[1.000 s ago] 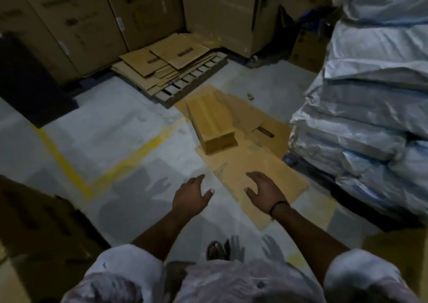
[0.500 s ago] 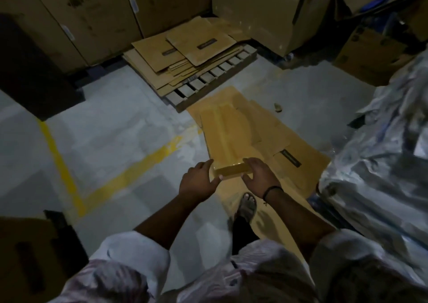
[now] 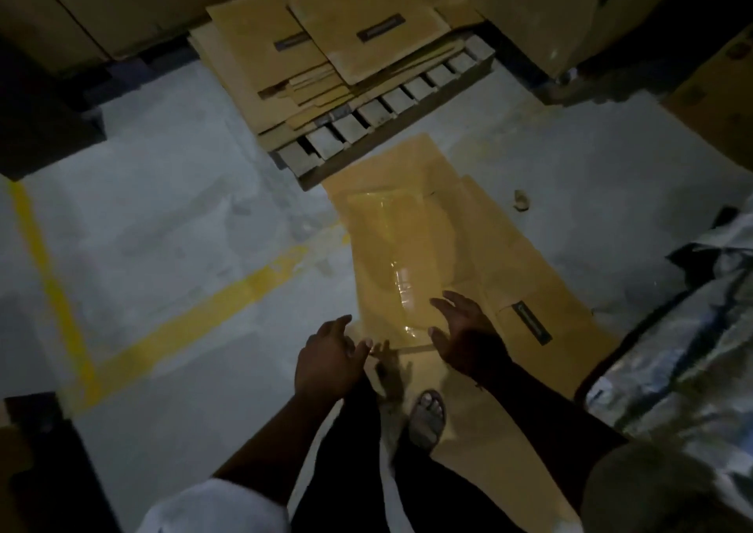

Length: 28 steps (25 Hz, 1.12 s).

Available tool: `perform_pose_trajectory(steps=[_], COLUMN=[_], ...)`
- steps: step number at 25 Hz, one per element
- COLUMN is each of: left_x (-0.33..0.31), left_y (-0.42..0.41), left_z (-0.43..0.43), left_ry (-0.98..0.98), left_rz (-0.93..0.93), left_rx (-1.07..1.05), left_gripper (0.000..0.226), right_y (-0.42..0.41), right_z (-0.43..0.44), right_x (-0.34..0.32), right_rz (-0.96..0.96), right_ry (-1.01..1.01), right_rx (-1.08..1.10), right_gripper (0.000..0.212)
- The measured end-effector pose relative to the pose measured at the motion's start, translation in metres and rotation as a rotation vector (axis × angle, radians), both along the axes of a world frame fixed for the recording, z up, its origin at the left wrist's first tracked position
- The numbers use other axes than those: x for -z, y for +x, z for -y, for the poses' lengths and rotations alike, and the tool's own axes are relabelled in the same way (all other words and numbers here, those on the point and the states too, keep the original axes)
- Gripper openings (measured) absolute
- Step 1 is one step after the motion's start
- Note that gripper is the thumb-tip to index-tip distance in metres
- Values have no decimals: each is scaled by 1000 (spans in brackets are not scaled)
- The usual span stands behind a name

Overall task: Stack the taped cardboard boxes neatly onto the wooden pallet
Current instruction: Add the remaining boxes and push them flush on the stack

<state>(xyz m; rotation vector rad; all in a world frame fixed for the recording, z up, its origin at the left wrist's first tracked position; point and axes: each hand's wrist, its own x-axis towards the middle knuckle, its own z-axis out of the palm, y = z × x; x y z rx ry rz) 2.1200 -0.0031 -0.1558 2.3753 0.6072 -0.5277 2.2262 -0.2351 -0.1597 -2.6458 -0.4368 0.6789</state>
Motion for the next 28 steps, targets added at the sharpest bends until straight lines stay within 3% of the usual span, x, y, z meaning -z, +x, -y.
perform_pose_trajectory(steps=[3, 9, 14, 16, 18, 19, 23, 28], left_x=[91, 288, 391, 413, 425, 425, 382, 238], left_y=[56, 158, 206, 216, 222, 225, 226, 164], left_z=[-19, -41, -58, -61, -62, -62, -60, -50], left_ry=[29, -32, -161, -272, -320, -330, -366, -400], left_rz=[-48, -188, -176, -111, -62, -65, -140, -5], left_rx=[61, -11, -7, -109, -196, -219, -221, -425], left_gripper=[61, 67, 73, 75, 73, 71, 58, 49], right_y=[57, 156, 195, 202, 202, 200, 199, 173], right_z=[-16, -39, -56, -68, -81, -79, -59, -56], right_x=[87, 277, 364, 370, 373, 370, 360, 232], right_rz=[0, -55, -64, -161, -119, -83, -265, -139], right_ry=[-75, -185, -57, -1, 125, 147, 51, 6], right_rx=[-31, 26, 172, 209, 175, 182, 324, 192], right_gripper=[57, 63, 80, 67, 34, 33, 78, 79])
